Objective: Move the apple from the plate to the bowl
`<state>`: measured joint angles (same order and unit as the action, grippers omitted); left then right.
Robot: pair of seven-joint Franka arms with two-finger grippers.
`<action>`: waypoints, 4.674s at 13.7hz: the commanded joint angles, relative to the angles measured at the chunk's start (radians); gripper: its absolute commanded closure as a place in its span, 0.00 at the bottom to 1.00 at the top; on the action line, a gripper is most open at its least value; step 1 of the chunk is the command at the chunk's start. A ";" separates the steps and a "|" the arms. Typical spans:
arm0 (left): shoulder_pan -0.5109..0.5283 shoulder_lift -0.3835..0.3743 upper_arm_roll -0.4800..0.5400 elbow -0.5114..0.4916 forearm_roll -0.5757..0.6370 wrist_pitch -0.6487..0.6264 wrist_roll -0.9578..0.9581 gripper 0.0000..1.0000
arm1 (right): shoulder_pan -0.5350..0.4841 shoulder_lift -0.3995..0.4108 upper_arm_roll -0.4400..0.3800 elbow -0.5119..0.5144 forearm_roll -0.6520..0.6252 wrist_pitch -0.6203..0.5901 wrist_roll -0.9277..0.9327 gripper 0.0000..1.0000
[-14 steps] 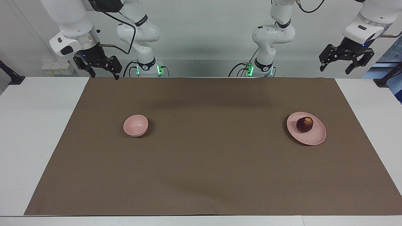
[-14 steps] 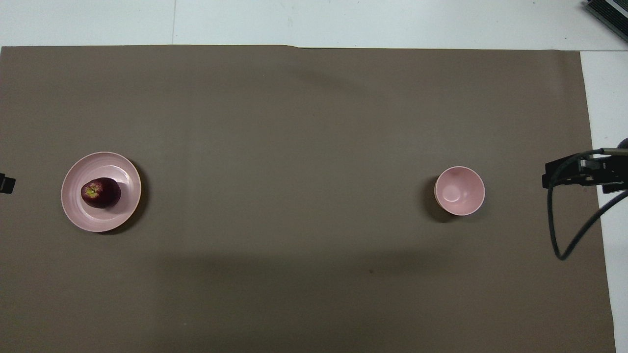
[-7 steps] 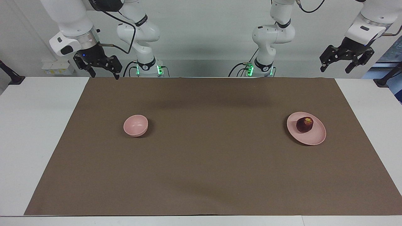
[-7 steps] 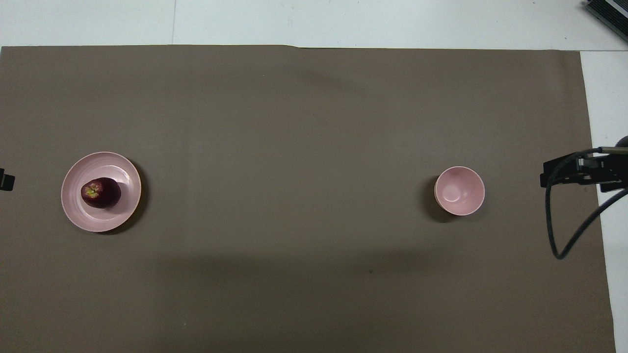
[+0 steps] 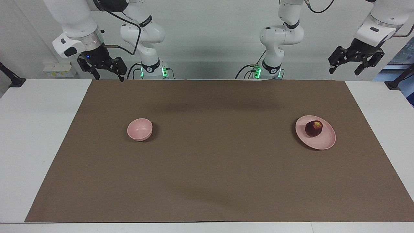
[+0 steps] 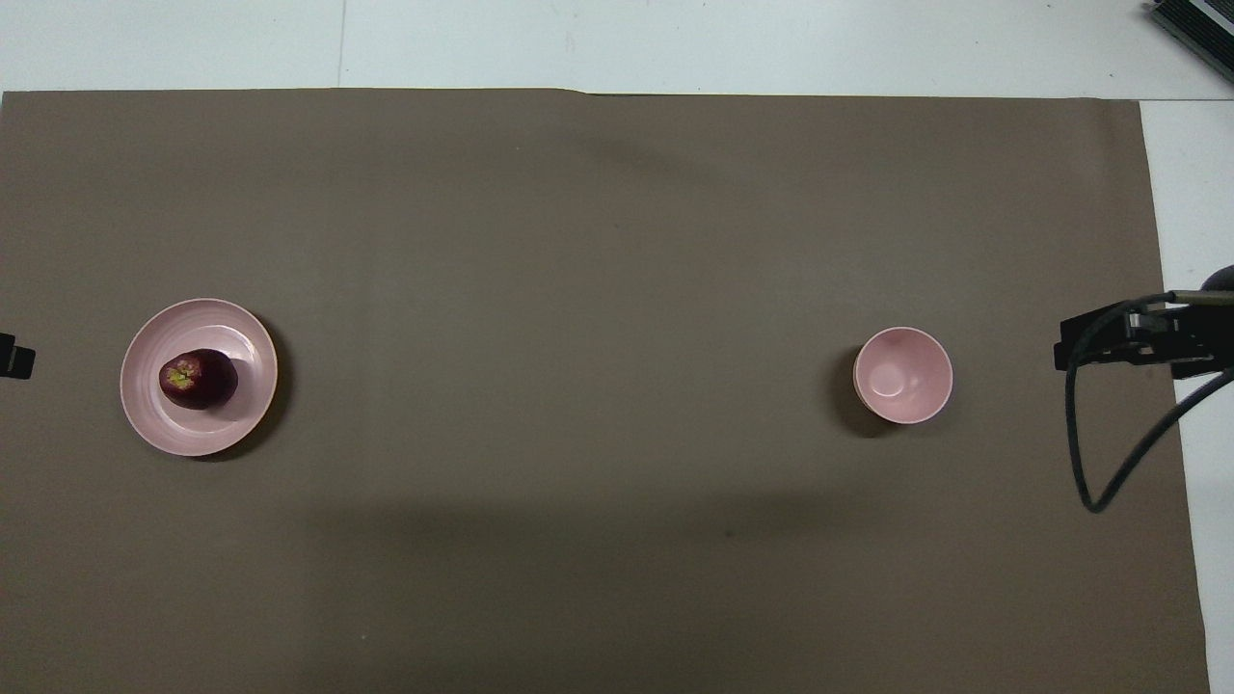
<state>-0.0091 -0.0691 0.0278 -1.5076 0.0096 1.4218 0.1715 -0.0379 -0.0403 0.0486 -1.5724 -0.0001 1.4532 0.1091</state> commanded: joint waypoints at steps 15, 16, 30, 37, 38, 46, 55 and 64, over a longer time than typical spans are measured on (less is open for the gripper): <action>0.001 -0.093 0.000 -0.215 0.003 0.191 -0.004 0.00 | 0.133 0.137 0.013 -0.216 0.241 0.267 0.174 0.00; 0.003 -0.095 0.001 -0.255 0.003 0.227 -0.003 0.00 | 0.176 0.140 0.011 -0.263 0.252 0.347 0.213 0.00; 0.041 0.110 0.007 -0.637 -0.005 0.834 0.011 0.00 | 0.388 0.293 0.011 -0.247 0.713 0.601 0.742 0.00; 0.074 0.129 0.009 -0.680 -0.003 0.898 0.019 0.00 | 0.434 0.300 0.013 -0.219 0.799 0.679 0.839 0.00; 0.075 0.127 0.009 -0.686 -0.002 0.904 0.019 0.00 | 0.438 0.301 0.013 -0.216 0.816 0.687 0.856 0.00; 0.077 0.129 0.009 -0.703 0.000 0.855 0.016 0.72 | 0.472 0.324 0.013 -0.173 0.827 0.749 0.974 0.00; 0.026 0.013 -0.008 -0.585 -0.188 0.646 0.020 1.00 | 0.507 0.339 0.016 -0.152 0.865 0.834 1.101 0.00; -0.088 -0.038 -0.009 -0.602 -0.813 0.611 0.009 1.00 | 0.539 0.368 0.017 -0.120 0.985 0.878 1.093 0.00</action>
<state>-0.0835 -0.0729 0.0054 -2.0922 -0.7252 2.0488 0.1781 0.4917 0.2908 0.0609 -1.7307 0.9564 2.3014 1.1939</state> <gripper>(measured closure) 0.392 0.000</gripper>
